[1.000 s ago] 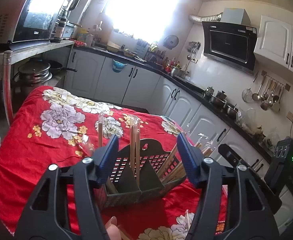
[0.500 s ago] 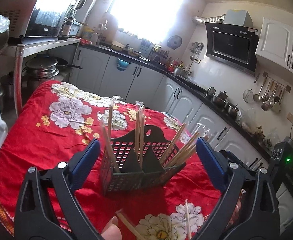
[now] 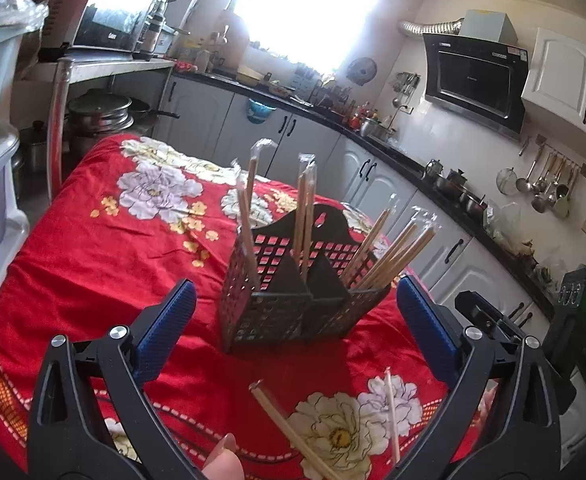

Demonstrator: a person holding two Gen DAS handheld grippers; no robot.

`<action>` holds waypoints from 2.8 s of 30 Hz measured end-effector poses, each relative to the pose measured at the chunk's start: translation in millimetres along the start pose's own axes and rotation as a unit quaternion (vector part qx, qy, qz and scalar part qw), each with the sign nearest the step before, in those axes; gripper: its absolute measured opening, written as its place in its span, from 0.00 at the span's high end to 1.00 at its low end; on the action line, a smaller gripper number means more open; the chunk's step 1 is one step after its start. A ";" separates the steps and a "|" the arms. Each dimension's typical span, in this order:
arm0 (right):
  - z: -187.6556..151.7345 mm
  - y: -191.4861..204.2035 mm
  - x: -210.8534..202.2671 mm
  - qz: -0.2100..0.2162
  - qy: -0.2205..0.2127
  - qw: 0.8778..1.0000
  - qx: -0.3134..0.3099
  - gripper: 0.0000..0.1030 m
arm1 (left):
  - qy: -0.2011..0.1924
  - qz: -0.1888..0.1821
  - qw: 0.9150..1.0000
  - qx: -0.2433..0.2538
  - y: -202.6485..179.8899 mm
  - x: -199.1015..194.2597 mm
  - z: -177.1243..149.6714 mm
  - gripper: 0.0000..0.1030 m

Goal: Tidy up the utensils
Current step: 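Open both tools and withdraw them from the caddy toward the chopstick pile, then close the left tool on a wrapped chopstick while the right tool grasps another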

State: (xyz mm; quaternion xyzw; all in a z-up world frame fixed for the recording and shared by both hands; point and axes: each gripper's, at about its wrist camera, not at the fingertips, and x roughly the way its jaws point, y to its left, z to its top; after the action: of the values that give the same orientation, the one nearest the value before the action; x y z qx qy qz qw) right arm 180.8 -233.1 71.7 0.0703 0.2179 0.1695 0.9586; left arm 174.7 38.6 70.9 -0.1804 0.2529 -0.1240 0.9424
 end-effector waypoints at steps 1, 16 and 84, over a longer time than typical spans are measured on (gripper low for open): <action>-1.9 0.2 0.2 0.000 0.004 1.000 -0.002 0.20 | 0.002 0.001 1.000 -0.001 1.5 -0.1 -1.7 0.10; -32.4 0.7 -2.7 -0.001 0.055 0.998 -0.011 0.20 | 0.045 0.001 0.999 -0.008 8.2 5.7 -30.7 0.10; -77.4 -44.7 88.2 0.042 0.245 0.967 0.060 0.92 | 0.235 0.020 0.972 0.008 21.2 126.3 -77.2 0.91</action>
State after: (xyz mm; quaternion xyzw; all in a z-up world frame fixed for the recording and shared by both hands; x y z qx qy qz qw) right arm 234.6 -238.8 -41.6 0.0930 0.4525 0.2082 0.8622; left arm 243.7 -4.7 -54.5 -0.1335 0.4702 -0.1459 0.8601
